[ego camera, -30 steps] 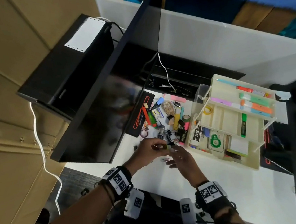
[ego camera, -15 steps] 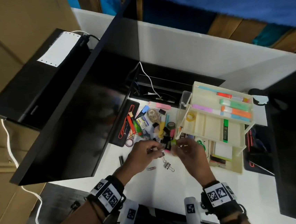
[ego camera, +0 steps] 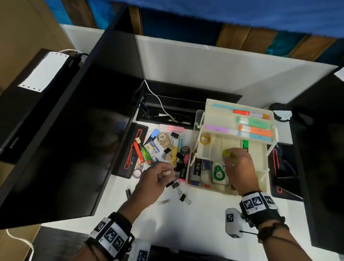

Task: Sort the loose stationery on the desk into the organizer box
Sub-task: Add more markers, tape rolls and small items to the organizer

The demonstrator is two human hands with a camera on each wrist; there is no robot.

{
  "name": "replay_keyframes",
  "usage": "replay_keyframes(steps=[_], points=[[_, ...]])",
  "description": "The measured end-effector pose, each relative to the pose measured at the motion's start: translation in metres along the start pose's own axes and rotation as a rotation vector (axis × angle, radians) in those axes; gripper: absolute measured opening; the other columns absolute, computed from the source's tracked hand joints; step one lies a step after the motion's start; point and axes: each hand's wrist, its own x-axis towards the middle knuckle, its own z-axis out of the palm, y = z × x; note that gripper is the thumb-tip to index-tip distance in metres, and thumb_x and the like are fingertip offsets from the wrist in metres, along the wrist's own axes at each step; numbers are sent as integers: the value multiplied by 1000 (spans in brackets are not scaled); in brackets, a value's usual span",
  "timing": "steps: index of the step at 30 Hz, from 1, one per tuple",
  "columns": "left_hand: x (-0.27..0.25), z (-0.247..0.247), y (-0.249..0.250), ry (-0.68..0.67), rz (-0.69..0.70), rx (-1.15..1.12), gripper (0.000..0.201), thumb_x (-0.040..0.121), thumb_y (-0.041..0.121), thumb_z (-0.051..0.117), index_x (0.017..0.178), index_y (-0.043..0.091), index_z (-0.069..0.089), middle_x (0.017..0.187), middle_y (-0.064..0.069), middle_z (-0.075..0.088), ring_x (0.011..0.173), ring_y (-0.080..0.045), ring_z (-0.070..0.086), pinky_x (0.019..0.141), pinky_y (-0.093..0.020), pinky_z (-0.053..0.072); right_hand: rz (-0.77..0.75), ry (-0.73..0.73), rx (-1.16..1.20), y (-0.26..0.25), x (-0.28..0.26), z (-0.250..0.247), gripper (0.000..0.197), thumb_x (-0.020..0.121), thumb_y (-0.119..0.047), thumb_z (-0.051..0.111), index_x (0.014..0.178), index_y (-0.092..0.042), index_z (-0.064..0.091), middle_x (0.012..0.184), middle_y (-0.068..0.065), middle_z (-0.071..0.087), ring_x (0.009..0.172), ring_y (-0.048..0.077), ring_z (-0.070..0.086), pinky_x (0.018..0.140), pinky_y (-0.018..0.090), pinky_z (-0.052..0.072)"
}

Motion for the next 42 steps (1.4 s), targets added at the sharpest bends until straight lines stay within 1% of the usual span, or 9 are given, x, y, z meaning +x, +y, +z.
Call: replay_keyframes(steps=[4, 10, 13, 18, 22, 27, 31, 36, 42], points=[[-4, 5, 16, -23, -19, -87, 23, 91, 12, 78, 112, 7, 69, 99, -5, 79, 88, -24, 78, 78, -36, 62, -130, 23, -45, -5, -1, -3, 10, 95, -4, 64, 98, -8, 74, 97, 10, 73, 88, 31, 65, 86, 40, 54], [-10, 22, 26, -38, -2, -101, 25, 84, 16, 85, 107, 17, 77, 85, -8, 78, 70, -25, 74, 71, -37, 62, -126, 97, 56, -6, -17, -23, 14, 92, 2, 68, 101, -8, 73, 107, 8, 72, 101, 25, 64, 95, 36, 51], [-9, 38, 29, -37, 54, -23, 29, 80, 17, 88, 107, 20, 76, 87, -4, 78, 72, -23, 74, 73, -38, 62, -28, 129, 187, -4, -39, -39, 14, 94, -1, 68, 100, -13, 72, 96, 3, 71, 86, 18, 64, 78, 29, 52], [-3, 78, 44, -118, 97, 210, 23, 75, 25, 91, 85, 25, 70, 77, 3, 74, 63, -20, 69, 55, -35, 58, 149, -179, 482, -13, -75, -44, 11, 92, -10, 76, 92, -21, 77, 84, -7, 76, 74, 4, 70, 69, 18, 53], [3, 106, 47, -173, 189, 440, 27, 75, 21, 86, 81, 31, 63, 74, 12, 70, 64, 0, 64, 62, -36, 60, 147, -383, 597, -21, -93, -28, 4, 90, -20, 80, 94, -18, 79, 83, -3, 77, 72, 14, 70, 67, 26, 55], [5, 110, 43, -172, 161, 423, 33, 79, 22, 88, 104, 26, 67, 86, 14, 66, 72, 0, 65, 64, -21, 56, 218, -279, 565, -8, -84, -13, 3, 92, -18, 78, 92, -18, 81, 75, 1, 75, 63, 15, 65, 61, 30, 53], [2, 91, 29, -134, 150, 407, 47, 82, 22, 86, 125, 24, 66, 105, 9, 64, 81, -5, 63, 75, -26, 58, 202, -196, 296, 5, -63, 6, 9, 92, -19, 74, 85, -16, 75, 74, 0, 72, 69, 19, 65, 66, 36, 52], [-11, 58, 12, -74, 105, 438, 31, 89, 16, 79, 116, 28, 69, 104, 13, 65, 79, -10, 67, 73, -26, 59, 162, -285, 229, 1, -49, 24, 10, 94, -14, 70, 98, -13, 78, 87, 2, 77, 79, 17, 70, 73, 34, 56], [-31, 19, -9, 5, 46, 422, 32, 89, 16, 79, 108, 38, 65, 102, 16, 67, 75, -9, 68, 74, -28, 60, 151, -259, 111, 13, -64, 20, 11, 90, -11, 72, 82, -18, 75, 73, -5, 72, 68, 14, 65, 66, 31, 55]])
